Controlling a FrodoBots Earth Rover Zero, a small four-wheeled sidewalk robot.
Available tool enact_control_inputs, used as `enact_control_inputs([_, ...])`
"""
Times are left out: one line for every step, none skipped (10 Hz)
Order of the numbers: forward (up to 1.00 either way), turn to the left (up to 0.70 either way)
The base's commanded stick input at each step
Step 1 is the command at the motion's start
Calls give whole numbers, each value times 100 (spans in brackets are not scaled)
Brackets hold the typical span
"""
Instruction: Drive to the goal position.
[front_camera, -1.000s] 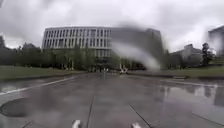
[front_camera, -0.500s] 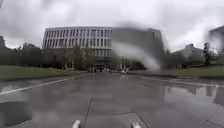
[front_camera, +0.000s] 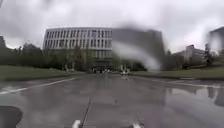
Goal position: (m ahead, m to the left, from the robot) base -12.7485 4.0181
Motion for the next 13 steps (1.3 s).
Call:
enact_control_inputs([70, 0])
enact_control_inputs([70, 0])
enact_control_inputs([70, 0])
enact_control_inputs([70, 0])
enact_control_inputs([70, 0])
enact_control_inputs([70, 0])
enact_control_inputs([70, 0])
enact_control_inputs([70, 0])
enact_control_inputs([70, 0])
enact_control_inputs([70, 0])
enact_control_inputs([70, 0])
enact_control_inputs([70, 0])
enact_control_inputs([70, 0])
